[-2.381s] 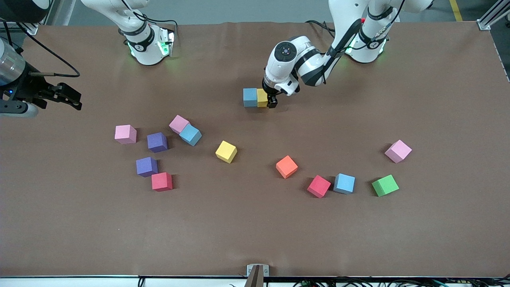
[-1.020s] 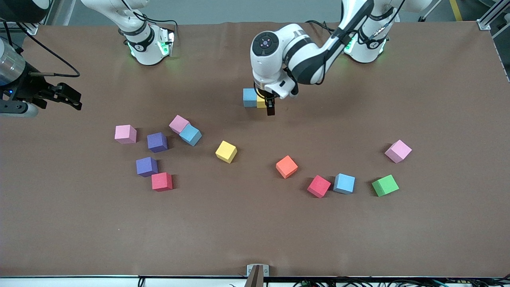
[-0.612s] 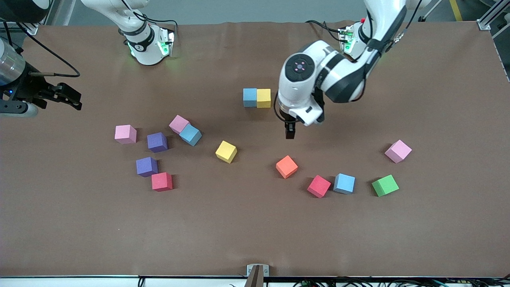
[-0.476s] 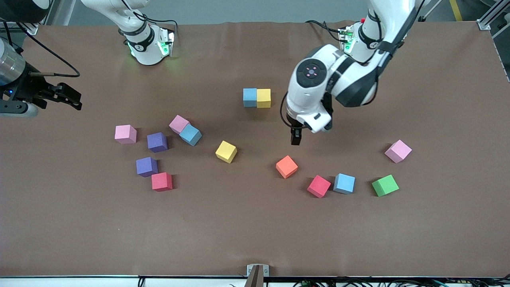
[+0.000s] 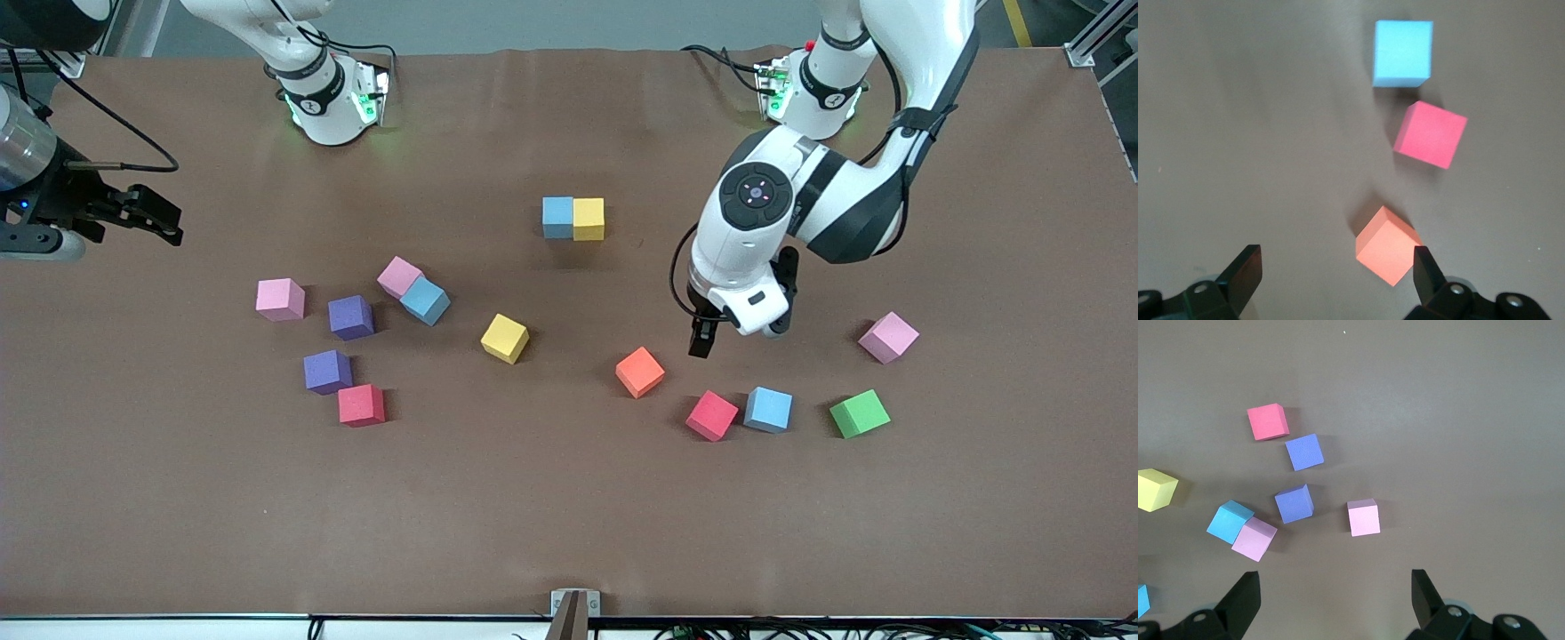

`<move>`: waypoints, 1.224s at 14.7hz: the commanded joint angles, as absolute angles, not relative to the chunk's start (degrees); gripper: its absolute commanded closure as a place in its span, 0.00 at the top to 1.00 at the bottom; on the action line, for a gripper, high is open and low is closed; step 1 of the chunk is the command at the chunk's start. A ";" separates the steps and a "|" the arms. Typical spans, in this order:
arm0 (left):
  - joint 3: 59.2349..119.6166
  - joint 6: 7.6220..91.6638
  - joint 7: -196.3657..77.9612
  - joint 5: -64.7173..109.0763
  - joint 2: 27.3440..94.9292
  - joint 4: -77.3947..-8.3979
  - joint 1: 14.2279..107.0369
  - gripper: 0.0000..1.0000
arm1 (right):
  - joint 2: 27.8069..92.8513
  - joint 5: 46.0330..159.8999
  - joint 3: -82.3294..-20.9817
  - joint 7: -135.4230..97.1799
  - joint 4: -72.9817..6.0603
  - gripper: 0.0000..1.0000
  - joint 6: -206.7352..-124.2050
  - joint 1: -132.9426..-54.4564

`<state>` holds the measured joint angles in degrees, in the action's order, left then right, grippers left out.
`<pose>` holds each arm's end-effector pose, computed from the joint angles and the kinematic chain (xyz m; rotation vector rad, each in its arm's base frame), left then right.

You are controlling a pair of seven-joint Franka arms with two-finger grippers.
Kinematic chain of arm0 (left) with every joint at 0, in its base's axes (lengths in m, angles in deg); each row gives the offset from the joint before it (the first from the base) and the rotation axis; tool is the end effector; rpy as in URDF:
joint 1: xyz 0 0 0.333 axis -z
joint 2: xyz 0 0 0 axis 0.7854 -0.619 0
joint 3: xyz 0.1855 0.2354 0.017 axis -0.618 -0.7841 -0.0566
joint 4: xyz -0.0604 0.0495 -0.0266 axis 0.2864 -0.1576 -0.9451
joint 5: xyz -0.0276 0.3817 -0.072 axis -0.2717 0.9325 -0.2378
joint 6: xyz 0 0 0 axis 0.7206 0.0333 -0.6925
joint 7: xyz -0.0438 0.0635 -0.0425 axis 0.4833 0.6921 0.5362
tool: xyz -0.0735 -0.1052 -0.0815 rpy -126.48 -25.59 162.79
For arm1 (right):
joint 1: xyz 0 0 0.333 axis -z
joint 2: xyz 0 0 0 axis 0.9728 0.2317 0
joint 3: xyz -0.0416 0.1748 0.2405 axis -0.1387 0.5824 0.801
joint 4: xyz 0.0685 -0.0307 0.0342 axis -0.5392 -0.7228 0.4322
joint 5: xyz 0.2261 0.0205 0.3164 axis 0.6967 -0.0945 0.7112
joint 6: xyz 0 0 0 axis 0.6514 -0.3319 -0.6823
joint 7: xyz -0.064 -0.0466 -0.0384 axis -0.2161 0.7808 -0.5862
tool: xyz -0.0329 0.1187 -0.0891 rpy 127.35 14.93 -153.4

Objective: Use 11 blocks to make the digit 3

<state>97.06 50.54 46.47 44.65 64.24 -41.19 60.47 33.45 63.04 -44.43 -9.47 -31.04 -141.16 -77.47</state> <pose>0.5525 -0.3323 0.3236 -2.5171 -1.8601 -0.0599 0.5319 0.0170 0.5452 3.0847 -0.0503 -0.0475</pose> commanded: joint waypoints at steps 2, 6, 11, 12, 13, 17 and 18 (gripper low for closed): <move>97.56 48.93 38.26 46.81 60.13 -34.60 57.83 1.00 | 33.17 63.04 -43.92 -9.17 -31.12 1.00 -141.08 -76.86; 97.64 48.67 34.90 48.75 59.69 -33.98 55.81 1.00 | 33.17 63.04 -43.92 -9.08 -31.21 1.00 -141.17 -77.04; 97.20 48.67 27.62 49.10 58.72 -31.52 53.88 1.00 | 33.17 63.04 -43.83 -8.99 -31.29 1.00 -141.17 -77.13; 97.20 48.67 24.12 49.10 58.72 -31.51 53.00 1.00 | 33.17 63.04 -43.83 -8.99 -31.29 1.00 -141.17 -77.13; 97.20 48.67 20.95 49.01 58.63 -31.43 52.73 1.00 | 33.17 63.04 -43.83 -8.99 -31.29 1.00 -141.08 -77.22; 95.63 48.76 14.08 49.01 57.23 -31.08 52.46 1.00 | 33.17 63.04 -43.57 -8.90 -31.21 1.00 -140.73 -77.48; 95.45 48.76 11.98 48.93 56.18 -29.86 52.46 1.00 | 33.17 63.04 -43.48 -8.90 -31.21 1.00 -140.73 -77.48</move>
<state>95.91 49.92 15.34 47.95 58.64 -33.05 52.12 33.45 63.05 -43.96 -9.47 -31.04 -141.07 -77.59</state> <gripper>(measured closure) 0.000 0.000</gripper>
